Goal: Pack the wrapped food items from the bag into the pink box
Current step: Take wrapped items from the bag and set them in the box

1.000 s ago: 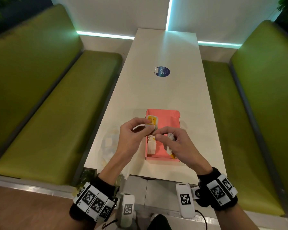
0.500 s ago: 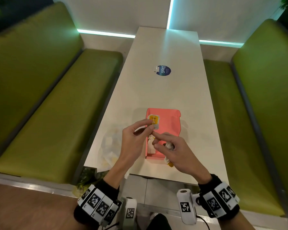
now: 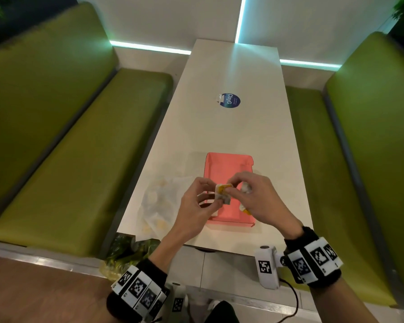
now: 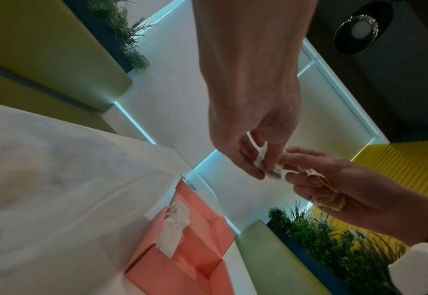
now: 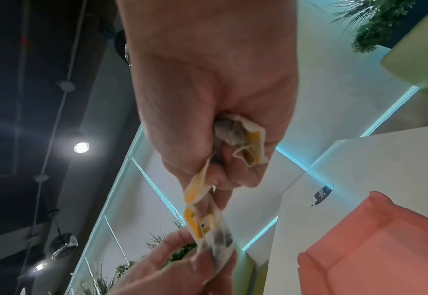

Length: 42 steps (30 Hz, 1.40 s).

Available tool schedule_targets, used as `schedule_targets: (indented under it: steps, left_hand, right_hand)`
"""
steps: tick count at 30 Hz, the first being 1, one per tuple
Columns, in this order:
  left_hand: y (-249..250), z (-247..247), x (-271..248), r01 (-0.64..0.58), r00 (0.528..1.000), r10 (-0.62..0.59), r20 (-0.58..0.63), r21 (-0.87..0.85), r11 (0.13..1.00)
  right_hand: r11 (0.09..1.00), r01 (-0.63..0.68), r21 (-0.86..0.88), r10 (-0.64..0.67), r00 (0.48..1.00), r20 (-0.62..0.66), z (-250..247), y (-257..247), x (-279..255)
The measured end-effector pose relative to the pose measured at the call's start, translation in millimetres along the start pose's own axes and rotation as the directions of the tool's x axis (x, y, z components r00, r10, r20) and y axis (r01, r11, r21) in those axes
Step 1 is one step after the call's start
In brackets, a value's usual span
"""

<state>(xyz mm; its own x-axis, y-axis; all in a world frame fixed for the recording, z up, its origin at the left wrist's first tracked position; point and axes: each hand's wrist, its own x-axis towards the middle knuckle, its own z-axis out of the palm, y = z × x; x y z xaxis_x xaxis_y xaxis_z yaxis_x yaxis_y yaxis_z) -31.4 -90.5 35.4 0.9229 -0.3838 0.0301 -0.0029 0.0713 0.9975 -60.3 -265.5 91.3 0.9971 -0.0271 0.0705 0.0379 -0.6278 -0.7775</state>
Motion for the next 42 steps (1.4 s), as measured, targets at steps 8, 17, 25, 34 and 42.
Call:
schedule_targets:
  steps: [8, 17, 25, 34, 42]
  left_hand:
    - [-7, 0, -1, -0.025, 1.000, 0.024, 0.008, 0.109, 0.994]
    - [-37, -4, -6, 0.035, 0.999, -0.032, -0.014, 0.304, 0.952]
    - [-59, -17, -16, -0.003, 0.999, -0.022, 0.028, 0.678, 0.735]
    - [-79, -7, -16, -0.245, 0.939, -0.098, 0.328, 0.843, 0.479]
    - [-92, -1, -12, -0.325, 0.907, -0.153, 0.394, 0.881, 0.344]
  right_hand:
    - [0.999, 0.008, -0.041, -0.004, 0.997, 0.081, 0, 4, -1]
    - [0.958, 0.054, -0.283, 0.028, 0.960, 0.277, 18, 31, 13]
    - [0.905, 0.071, -0.419, 0.123, 0.900, 0.419, 55, 70, 25]
    - [0.927, 0.062, -0.370, 0.152, 0.839, 0.523, 81, 82, 43]
    - [0.935, 0.066, -0.350, 0.071, 0.929, 0.364, 87, 92, 44]
